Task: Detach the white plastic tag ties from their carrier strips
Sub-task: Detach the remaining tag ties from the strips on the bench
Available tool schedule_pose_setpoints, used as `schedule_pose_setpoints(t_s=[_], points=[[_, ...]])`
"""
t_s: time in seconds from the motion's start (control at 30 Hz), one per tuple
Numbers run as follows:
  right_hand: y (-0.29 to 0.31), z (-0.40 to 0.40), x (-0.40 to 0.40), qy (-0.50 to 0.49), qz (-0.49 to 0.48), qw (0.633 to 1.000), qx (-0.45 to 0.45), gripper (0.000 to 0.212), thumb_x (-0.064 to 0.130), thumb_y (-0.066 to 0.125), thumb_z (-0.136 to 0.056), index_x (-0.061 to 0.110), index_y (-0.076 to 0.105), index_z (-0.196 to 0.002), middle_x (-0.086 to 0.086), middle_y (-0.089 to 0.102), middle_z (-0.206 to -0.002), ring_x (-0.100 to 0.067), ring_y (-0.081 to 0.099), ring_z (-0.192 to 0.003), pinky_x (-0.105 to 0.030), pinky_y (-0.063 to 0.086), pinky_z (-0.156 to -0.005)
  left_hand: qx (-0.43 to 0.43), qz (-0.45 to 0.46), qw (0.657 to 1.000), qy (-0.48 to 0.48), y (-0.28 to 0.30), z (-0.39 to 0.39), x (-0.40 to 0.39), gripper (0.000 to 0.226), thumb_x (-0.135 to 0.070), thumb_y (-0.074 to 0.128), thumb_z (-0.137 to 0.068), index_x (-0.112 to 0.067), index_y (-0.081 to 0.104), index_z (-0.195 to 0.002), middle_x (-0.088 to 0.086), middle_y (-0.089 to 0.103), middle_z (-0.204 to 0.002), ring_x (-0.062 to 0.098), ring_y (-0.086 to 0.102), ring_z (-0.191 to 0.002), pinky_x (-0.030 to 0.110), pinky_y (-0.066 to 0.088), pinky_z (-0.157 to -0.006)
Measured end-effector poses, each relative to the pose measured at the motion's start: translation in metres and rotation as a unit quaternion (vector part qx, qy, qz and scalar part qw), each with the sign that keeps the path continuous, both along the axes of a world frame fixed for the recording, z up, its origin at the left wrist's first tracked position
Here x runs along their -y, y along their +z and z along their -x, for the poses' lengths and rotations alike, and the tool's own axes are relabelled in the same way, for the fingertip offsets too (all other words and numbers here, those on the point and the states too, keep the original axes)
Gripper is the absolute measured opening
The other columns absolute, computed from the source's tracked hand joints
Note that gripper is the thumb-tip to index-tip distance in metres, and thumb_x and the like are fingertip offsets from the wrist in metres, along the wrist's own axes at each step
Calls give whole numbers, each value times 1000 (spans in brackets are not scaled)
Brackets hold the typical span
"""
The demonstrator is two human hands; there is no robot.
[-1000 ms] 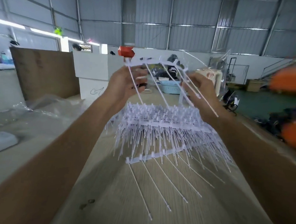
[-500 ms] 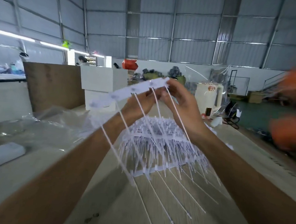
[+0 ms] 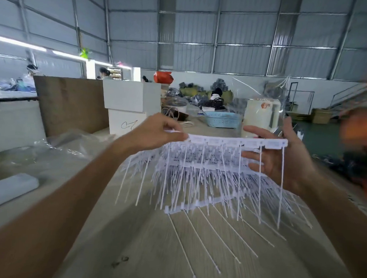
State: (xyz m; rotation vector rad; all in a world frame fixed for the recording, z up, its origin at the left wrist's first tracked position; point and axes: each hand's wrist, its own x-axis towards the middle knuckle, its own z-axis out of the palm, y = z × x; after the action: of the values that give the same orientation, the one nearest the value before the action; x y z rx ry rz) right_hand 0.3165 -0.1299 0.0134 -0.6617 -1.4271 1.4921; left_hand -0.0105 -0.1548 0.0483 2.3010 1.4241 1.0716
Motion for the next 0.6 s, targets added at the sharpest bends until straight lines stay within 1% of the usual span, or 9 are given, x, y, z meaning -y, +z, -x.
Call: schedule_pose_setpoints(t_s=[0.07, 0.13, 0.2, 0.27, 0.37, 0.43, 0.47, 0.53, 0.6], points=[[-8, -11, -2, -16, -5, 996, 88, 78, 82, 33, -84, 25, 71, -122, -15, 71, -121, -35, 72, -100, -44, 62, -77, -18, 16, 1000, 10, -9, 3, -3, 20, -41, 74, -87, -23, 77, -80, -18, 73, -83, -4, 65, -86, 30, 46, -96], [-18, -20, -2, -45, -42, 982, 178, 56, 63, 49, -91, 20, 69, -120, -14, 74, -111, -33, 74, -93, -40, 62, -70, -25, 19, 999, 23, -21, 5, -7, 24, -41, 72, -88, -20, 78, -79, -12, 74, -82, -2, 66, -83, 22, 45, -86], [-32, -25, -2, -69, -73, 970, 220, 43, 44, 64, -87, 14, 67, -118, -15, 75, -103, -29, 73, -81, -34, 59, -64, -29, 33, 998, 39, -32, 9, -13, 27, -42, 71, -90, -19, 76, -75, -16, 71, -71, -3, 64, -71, 20, 43, -74], [-42, -24, 0, -80, -68, 971, 213, 30, 35, 68, -87, 12, 69, -107, -17, 74, -97, -25, 69, -71, -32, 56, -57, -79, 45, 993, 77, -41, 10, -16, 29, -48, 66, -92, -24, 73, -77, -16, 68, -71, 2, 65, -71, 25, 47, -70], [-52, -14, 2, -63, -38, 980, 182, 12, 22, 63, -95, 12, 69, -94, -17, 72, -94, -21, 67, -69, -32, 56, -57, -201, -47, 965, 164, -56, 1, -19, 26, -52, 57, -96, -31, 72, -101, -8, 72, -107, 17, 66, -100, 38, 49, -92], [-55, -5, 4, -37, -20, 988, 150, 11, 19, 61, -96, 10, 68, -95, -17, 72, -93, -20, 67, -68, -31, 56, -56, -157, -109, 974, 120, -68, -18, -18, 29, -46, 54, -99, -27, 70, -115, -5, 70, -119, 18, 65, -108, 40, 47, -98], [-55, -1, 6, -23, -15, 991, 133, 10, 17, 60, -96, 10, 68, -96, -17, 71, -93, -20, 67, -67, -30, 55, -54, -118, -106, 984, 76, -74, -31, -16, 30, -44, 51, -101, -25, 68, -118, -5, 70, -120, 17, 65, -108, 39, 48, -98], [-56, 6, 9, -9, -12, 994, 110, 14, 16, 58, -99, 14, 71, -93, -16, 71, -91, -19, 65, -65, -28, 54, -51, -74, -51, 996, -4, -82, -58, -16, 33, -42, 45, -104, -21, 68, -117, -3, 70, -116, 14, 64, -104, 36, 49, -96], [-59, 12, 10, -21, -8, 994, 105, 18, 16, 56, -101, 17, 71, -91, -12, 70, -88, -17, 64, -63, -28, 54, -51, -61, 4, 997, -45, -83, -81, -20, 40, -40, 42, -106, -10, 69, -106, 7, 72, -99, 12, 66, -88, 36, 49, -86]])
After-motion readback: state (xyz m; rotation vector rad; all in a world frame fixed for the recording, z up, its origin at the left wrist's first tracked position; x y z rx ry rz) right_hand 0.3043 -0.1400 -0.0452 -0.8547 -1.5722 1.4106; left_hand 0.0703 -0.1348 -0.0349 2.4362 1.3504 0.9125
